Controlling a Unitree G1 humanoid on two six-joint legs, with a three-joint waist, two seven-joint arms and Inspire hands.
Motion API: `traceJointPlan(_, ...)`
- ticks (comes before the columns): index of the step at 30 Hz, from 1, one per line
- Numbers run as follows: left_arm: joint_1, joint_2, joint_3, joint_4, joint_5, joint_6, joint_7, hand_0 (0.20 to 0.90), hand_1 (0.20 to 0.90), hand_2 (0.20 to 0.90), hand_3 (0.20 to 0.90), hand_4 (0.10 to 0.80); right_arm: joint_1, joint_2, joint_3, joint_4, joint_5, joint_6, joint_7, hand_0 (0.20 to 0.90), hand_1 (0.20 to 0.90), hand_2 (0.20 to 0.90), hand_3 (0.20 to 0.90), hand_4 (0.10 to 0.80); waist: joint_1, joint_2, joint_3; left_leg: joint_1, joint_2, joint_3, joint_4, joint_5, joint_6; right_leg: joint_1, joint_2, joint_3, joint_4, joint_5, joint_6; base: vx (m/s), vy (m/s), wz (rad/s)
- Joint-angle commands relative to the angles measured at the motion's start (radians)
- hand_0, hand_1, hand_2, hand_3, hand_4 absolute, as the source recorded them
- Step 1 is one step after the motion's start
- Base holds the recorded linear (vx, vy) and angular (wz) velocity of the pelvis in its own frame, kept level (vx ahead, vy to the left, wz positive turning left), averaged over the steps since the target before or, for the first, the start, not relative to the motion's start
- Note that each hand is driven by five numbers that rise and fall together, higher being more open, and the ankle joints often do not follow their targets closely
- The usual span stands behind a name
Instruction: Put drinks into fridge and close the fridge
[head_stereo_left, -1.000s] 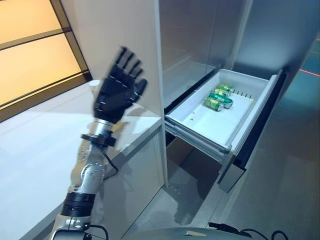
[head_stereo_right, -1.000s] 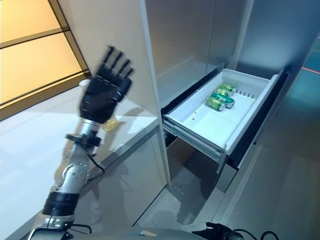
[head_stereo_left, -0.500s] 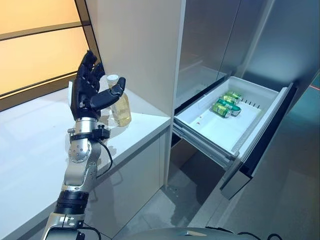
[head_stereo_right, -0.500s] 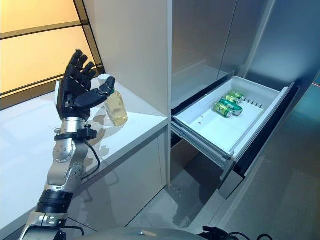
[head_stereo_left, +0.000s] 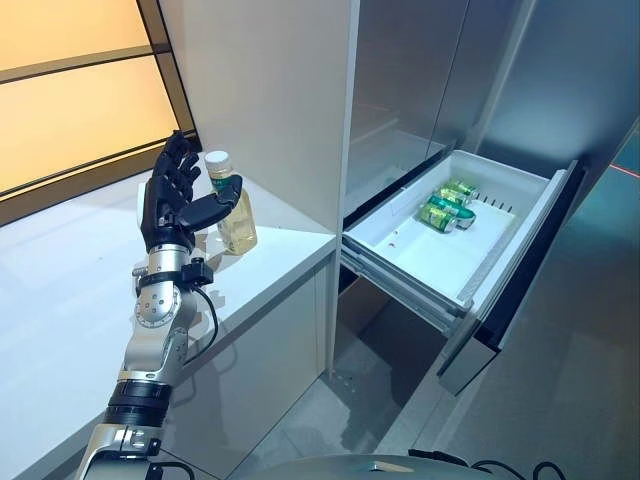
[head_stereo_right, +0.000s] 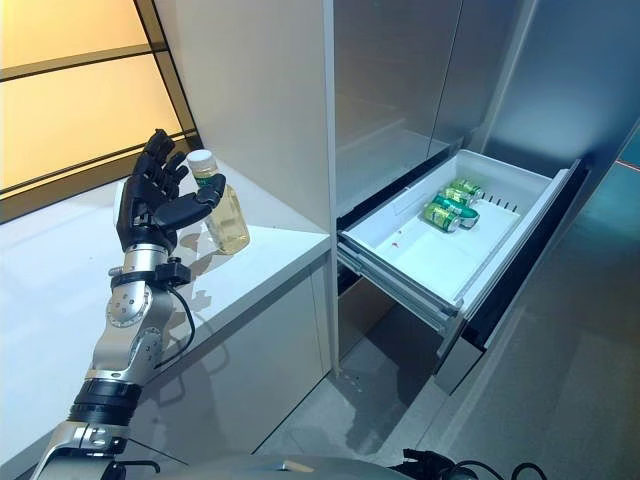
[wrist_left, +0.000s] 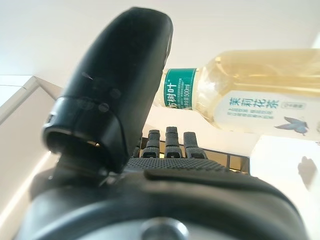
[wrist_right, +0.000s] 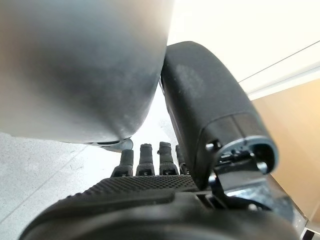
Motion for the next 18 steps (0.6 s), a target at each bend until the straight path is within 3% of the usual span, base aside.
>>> traceJointPlan(1, -0.136, 0.066, 0.024, -0.005, 0.054, -0.088, -0.005, 0.900, 0.900, 0.900, 0.900, 0.800, -0.009, 0.044, 0.059, 0.040, -0.036, 0.001, 0.027, 0.900, 0.900, 0.900, 0.900, 0.800, 0.005, 0.000, -0.003, 0.021, -0.035, 0.120, 0.007, -0.079, 0.049, 0.005, 0.023, 0.021, 0.005, 0.002, -0.007, 0.000, 0.000, 0.00)
traceJointPlan(18, -0.173, 0.083, 0.002, 0.075, 0.020, -0.069, -0.060, 0.900, 0.900, 0.900, 0.900, 0.800, -0.015, 0.026, 0.046, 0.062, -0.056, -0.002, 0.041, 0.900, 0.900, 0.900, 0.900, 0.800, -0.014, 0.011, -0.011, 0.029, -0.036, 0.134, 0.007, -0.082, 0.050, 0.007, 0.022, 0.034, 0.005, 0.002, -0.002, 0.000, 0.000, 0.00)
